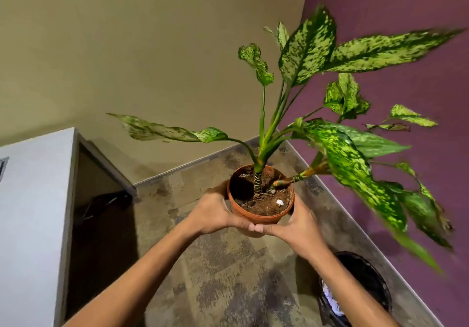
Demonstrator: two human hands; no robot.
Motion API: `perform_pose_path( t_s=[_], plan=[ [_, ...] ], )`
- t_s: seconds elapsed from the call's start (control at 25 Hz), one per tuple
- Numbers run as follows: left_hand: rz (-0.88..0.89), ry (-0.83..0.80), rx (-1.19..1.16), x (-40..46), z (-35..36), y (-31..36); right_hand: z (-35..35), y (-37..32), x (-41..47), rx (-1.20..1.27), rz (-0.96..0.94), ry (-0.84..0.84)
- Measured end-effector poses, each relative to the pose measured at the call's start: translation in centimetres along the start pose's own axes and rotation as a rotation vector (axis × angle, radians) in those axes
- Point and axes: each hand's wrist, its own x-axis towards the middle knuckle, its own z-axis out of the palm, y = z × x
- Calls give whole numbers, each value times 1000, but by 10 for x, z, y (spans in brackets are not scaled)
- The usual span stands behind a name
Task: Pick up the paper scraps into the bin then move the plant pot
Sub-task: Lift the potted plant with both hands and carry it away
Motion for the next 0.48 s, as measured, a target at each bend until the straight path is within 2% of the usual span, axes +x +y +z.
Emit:
perform_pose_path(
  t_s=[0.24,0.48],
  plan=[
    [39,-6,31,26,-37,28,-6,-28,28,-152,-22,96],
    [114,-32,-25,116,-87,57,-32,-81,112,-187,-116,159]
  ],
)
